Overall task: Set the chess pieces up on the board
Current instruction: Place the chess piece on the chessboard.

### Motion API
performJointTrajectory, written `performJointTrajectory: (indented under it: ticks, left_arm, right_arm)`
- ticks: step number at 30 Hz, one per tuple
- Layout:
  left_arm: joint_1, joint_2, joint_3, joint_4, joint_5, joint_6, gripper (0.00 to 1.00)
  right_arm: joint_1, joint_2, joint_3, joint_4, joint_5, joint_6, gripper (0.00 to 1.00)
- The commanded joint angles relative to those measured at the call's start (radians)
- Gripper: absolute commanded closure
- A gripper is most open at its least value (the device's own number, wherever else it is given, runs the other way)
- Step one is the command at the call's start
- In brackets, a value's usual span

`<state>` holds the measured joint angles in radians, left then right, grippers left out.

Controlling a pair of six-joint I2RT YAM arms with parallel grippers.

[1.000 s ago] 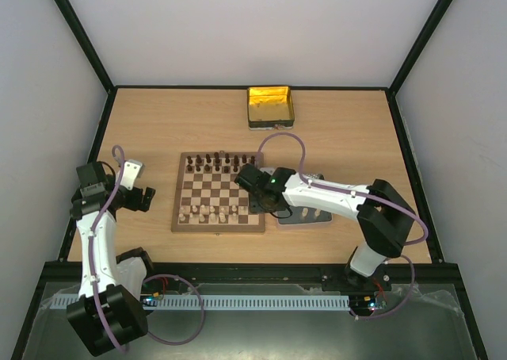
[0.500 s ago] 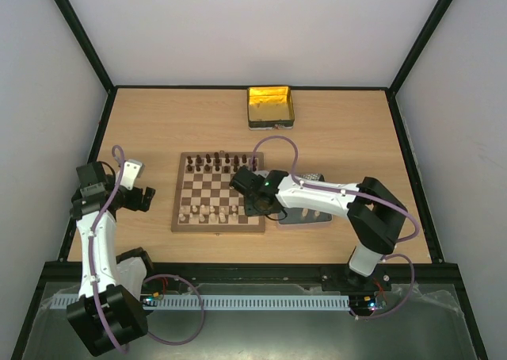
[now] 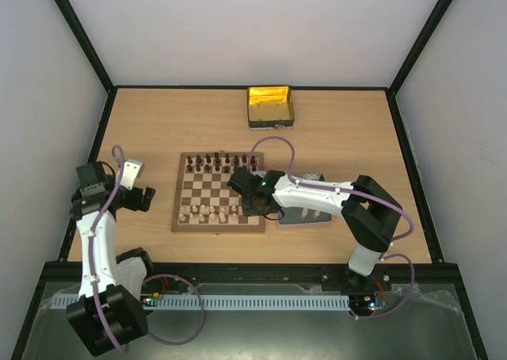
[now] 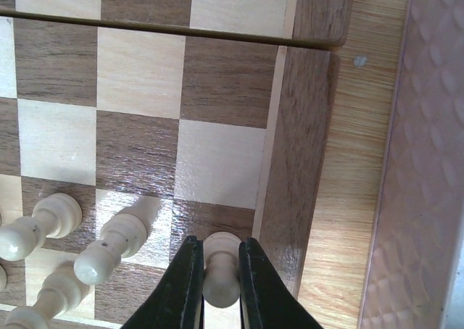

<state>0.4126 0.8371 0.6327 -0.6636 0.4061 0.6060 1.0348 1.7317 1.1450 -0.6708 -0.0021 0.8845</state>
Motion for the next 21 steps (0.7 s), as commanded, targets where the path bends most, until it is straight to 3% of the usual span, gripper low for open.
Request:
performJointTrajectory:
  ticks: [1, 21]
  left_arm:
    - [-0.005, -0.008, -0.013, 0.007, 0.0, -0.003, 0.01]
    - [-0.005, -0.005, -0.012, 0.003, 0.006, 0.001, 0.01]
  right_arm:
    - [0.007, 0.008, 0.028, 0.004, 0.012, 0.014, 0.91]
    - [0.008, 0.031, 0.057, -0.002, 0.001, 0.006, 0.83]
